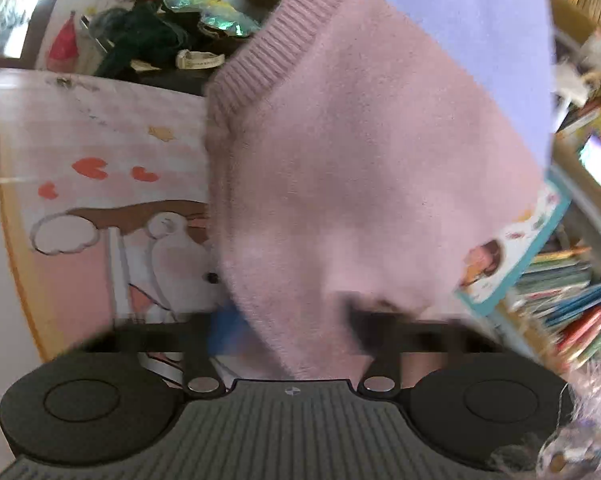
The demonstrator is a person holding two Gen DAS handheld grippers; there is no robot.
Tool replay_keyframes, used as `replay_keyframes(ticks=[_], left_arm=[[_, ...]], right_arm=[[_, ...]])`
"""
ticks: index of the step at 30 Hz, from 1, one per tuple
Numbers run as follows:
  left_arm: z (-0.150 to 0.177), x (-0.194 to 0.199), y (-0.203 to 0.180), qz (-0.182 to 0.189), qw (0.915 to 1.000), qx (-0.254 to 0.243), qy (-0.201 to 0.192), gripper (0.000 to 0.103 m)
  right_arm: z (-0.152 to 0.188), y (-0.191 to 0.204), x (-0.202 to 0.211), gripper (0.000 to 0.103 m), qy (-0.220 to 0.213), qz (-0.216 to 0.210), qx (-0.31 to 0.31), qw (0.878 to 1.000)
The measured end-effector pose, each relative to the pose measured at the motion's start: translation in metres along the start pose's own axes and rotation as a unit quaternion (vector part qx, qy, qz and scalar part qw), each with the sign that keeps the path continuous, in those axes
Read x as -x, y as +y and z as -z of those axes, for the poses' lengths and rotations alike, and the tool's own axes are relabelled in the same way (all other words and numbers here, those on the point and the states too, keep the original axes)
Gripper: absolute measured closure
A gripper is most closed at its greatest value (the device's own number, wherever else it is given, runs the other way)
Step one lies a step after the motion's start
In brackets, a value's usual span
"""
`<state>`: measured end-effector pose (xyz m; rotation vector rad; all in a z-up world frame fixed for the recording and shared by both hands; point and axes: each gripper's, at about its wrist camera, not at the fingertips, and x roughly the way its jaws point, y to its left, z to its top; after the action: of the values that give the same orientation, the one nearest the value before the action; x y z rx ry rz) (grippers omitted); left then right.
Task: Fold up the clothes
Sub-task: 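Lift the sweater with both grippers and spread it flat on the table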
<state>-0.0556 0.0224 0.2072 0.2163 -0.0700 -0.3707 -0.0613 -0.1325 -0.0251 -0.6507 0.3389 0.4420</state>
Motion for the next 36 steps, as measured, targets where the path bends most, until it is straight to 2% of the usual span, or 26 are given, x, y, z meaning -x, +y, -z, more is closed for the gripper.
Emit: replay_keyframes(ticks=[2, 4, 7, 9, 11, 14, 16, 18, 20, 21, 24, 26, 28, 30, 33, 36], left_arm=[[0.001, 0.010, 0.014, -0.026, 0.9996, -0.002, -0.004, 0.092], [0.002, 0.023, 0.027, -0.059, 0.9982, 0.000, -0.014, 0.092], [0.000, 0.050, 0.045, -0.101, 0.9931, 0.013, -0.059, 0.092], [-0.003, 0.073, 0.046, -0.115, 0.9876, 0.013, -0.106, 0.092], [-0.007, 0.097, 0.040, -0.131, 0.9785, 0.004, -0.159, 0.093], [-0.015, 0.125, 0.032, -0.144, 0.9648, 0.006, -0.220, 0.093], [-0.021, 0.134, 0.032, -0.141, 0.9608, 0.016, -0.238, 0.093], [-0.025, 0.134, 0.033, -0.136, 0.9621, 0.020, -0.236, 0.093], [-0.020, 0.120, 0.039, -0.125, 0.9708, 0.030, -0.203, 0.093], [-0.016, 0.111, 0.042, -0.118, 0.9759, 0.037, -0.180, 0.093], [0.019, 0.063, 0.047, -0.092, 0.9901, 0.072, -0.077, 0.093], [0.058, 0.023, 0.045, -0.080, 0.9936, 0.079, 0.011, 0.093], [0.102, -0.017, 0.038, -0.068, 0.9890, 0.075, 0.108, 0.093], [0.138, -0.050, 0.032, -0.056, 0.9798, 0.062, 0.182, 0.093], [0.166, -0.091, 0.033, -0.056, 0.9685, 0.044, 0.239, 0.093], [0.175, -0.129, 0.048, -0.052, 0.9581, 0.066, 0.274, 0.093]], right_arm=[[0.002, -0.026, 0.022, 0.097, -0.033, 0.036, -0.037, 0.998], [0.002, -0.062, 0.054, 0.097, -0.072, 0.085, -0.082, 0.990], [-0.003, -0.114, 0.117, 0.097, -0.147, 0.165, -0.144, 0.965], [-0.008, -0.138, 0.163, 0.097, -0.215, 0.190, -0.168, 0.943], [-0.018, -0.143, 0.200, 0.097, -0.276, 0.212, -0.162, 0.924], [-0.033, -0.137, 0.239, 0.097, -0.343, 0.257, -0.132, 0.894], [-0.037, -0.136, 0.255, 0.097, -0.376, 0.272, -0.125, 0.877], [-0.039, -0.139, 0.263, 0.097, -0.388, 0.279, -0.122, 0.870], [-0.040, -0.145, 0.254, 0.097, -0.378, 0.278, -0.126, 0.874], [-0.039, -0.149, 0.246, 0.097, -0.365, 0.273, -0.131, 0.880], [-0.027, -0.168, 0.202, 0.097, -0.283, 0.234, -0.169, 0.914], [-0.014, -0.178, 0.163, 0.097, -0.216, 0.210, -0.192, 0.934], [0.003, -0.180, 0.109, 0.097, -0.135, 0.185, -0.214, 0.950], [0.012, -0.185, 0.069, 0.097, -0.087, 0.170, -0.224, 0.956], [0.018, -0.193, 0.016, 0.097, -0.035, 0.154, -0.232, 0.960], [0.025, -0.201, -0.036, 0.097, 0.017, 0.137, -0.240, 0.961]])
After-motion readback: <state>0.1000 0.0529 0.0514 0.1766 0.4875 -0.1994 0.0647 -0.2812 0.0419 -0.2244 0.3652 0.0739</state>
